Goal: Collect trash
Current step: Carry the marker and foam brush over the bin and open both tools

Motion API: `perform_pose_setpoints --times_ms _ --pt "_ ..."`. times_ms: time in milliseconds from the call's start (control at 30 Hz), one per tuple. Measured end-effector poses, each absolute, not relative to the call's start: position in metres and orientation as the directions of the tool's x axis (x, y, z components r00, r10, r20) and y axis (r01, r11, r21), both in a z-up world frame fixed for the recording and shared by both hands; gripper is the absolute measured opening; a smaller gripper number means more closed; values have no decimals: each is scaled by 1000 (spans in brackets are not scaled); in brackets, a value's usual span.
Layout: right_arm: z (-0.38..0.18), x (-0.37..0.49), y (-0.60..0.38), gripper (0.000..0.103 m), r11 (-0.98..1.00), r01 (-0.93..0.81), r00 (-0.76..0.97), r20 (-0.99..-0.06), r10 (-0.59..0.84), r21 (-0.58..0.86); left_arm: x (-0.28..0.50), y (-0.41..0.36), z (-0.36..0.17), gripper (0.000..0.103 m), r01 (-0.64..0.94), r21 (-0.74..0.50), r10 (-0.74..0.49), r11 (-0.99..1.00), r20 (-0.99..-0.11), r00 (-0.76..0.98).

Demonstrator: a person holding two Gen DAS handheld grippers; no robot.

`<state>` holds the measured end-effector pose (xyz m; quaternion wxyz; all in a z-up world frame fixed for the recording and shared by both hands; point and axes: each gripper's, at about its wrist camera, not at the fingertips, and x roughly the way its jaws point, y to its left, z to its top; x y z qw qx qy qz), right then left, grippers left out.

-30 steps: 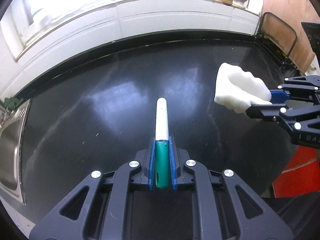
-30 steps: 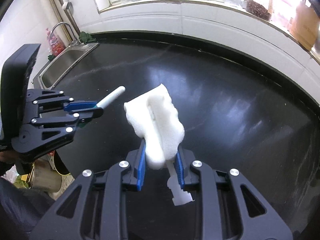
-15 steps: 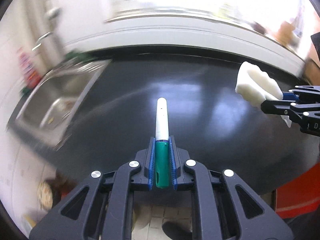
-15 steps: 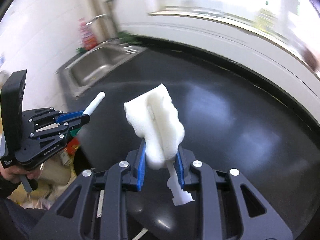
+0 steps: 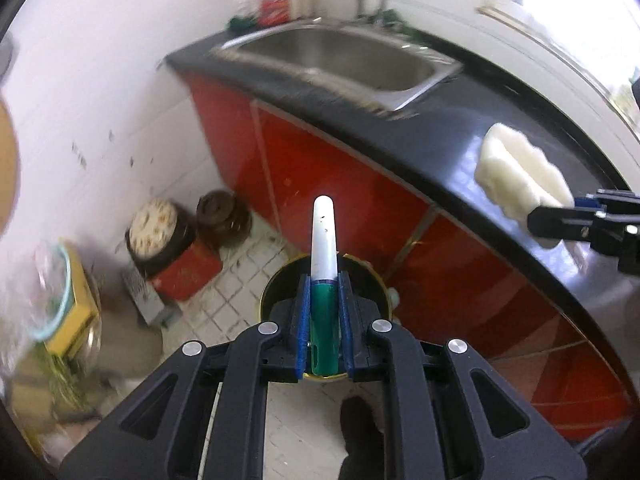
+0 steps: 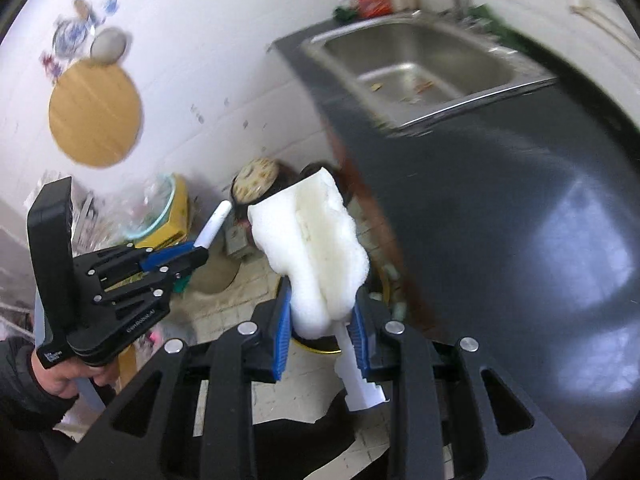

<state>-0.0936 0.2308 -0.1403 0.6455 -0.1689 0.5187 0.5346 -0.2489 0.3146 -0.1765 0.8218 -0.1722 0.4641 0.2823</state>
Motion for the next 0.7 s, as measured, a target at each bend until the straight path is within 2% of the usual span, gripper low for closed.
perform_pose_setpoints --times_ms 233,600,667,700 --pt "-186 -107 281 27 390 -861 -139 -890 435 325 -260 339 -226 13 -674 -88 256 733 -883 394" --pt "-214 -102 298 29 420 -855 -134 -912 387 303 -254 356 -250 13 -671 -115 213 732 -897 386" --pt "-214 -100 301 34 425 -853 -132 -913 387 304 -253 357 -251 13 -666 -120 206 736 -898 390" --pt "-213 -100 302 42 427 -853 -130 -913 386 301 -252 357 -252 15 -662 -129 198 738 -897 395"
